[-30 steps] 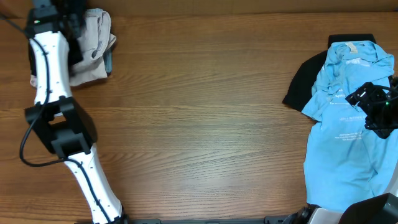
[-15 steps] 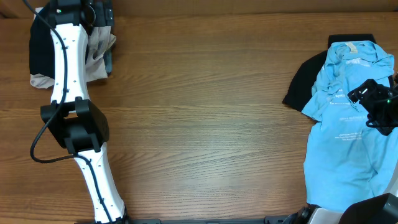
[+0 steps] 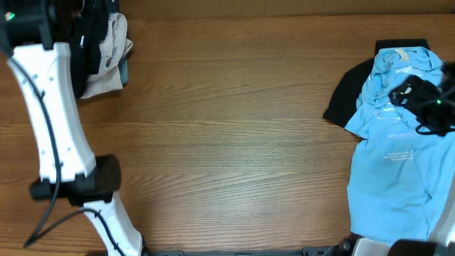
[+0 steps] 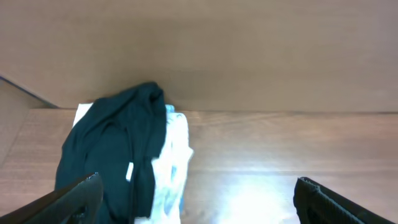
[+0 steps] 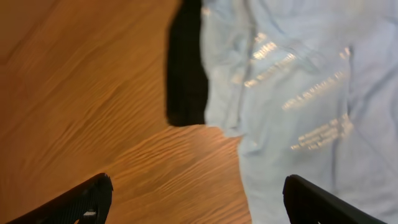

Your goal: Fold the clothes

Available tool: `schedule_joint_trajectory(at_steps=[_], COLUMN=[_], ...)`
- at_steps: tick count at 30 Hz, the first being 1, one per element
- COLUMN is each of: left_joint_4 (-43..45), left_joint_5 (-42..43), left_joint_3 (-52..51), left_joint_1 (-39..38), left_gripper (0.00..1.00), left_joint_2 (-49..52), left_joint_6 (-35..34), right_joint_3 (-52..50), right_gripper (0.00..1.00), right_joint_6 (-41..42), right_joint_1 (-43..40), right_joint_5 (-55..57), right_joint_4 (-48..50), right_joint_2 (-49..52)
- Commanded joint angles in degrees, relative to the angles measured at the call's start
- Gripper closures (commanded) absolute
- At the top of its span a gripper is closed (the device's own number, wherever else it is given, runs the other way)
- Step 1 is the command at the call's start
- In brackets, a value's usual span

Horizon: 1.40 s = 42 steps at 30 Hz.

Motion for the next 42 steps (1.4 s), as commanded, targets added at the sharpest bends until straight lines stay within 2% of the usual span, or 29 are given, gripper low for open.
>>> schedule_joint_trajectory(at_steps=[1, 3, 4, 7, 11, 27, 30, 35, 37, 42], left_joint_4=[-2.38, -2.91, -2.95, -2.99, -2.99, -2.99, -2.99, -2.99, -2.99, -2.99], left_joint_5=[1.49, 1.53, 1.53, 1.53, 1.53, 1.53, 1.53, 1.53, 1.53, 1.53], left_joint_3=[0.66, 0.63, 0.63, 0.63, 0.63, 0.63, 0.63, 0.63, 0.63, 0.63], left_joint_1=[-0.33, -0.31, -0.33, -0.31, -0.33, -0.31, -0.31, -0.31, -0.31, -0.31], left_gripper=[0.00, 0.00, 0.00, 0.00, 0.00, 0.00, 0.00, 0.00, 0.00, 0.00], left_joint_2=[-1.75, -1.64, -1.55, -1.46, -1.46, -1.46, -1.46, -1.46, -1.46, -1.46], left_joint_6=[-0.72, -0.72, -0.74, -0.72, -0.74, -0.72, -0.74, -0.74, -0.72, -0.74], right_joint_3=[4.37, 4.68, 4.68, 4.68, 4.68, 4.28, 1.31, -17.57, -29.86, -47.84], right_gripper=[0.08, 0.08, 0.00, 0.00, 0.00, 0.00, 0.00, 0.00, 0.00, 0.00], right_joint_6=[-2.27, -2.23, -2.23, -1.99, 1.46, 1.42, 1.42, 1.46, 1.46, 1.88], right_joint_1=[6.19, 9.44, 10.97, 15.19, 17.38, 17.53, 19.34, 22.64, 22.64, 22.64], right_joint_5=[5.22, 6.86, 7.06, 6.05, -3.28, -3.26, -0.04, 5.07, 5.09, 5.11], right_joint_4=[-0.50, -0.46, -0.42, -1.25, -2.58, -3.34, 3.23, 26.36, 37.81, 50.40], right_joint_2=[-7.39, -10.78, -12.63, -18.01, -21.03, -19.63, -21.00, -30.56, -37.13, -48.11])
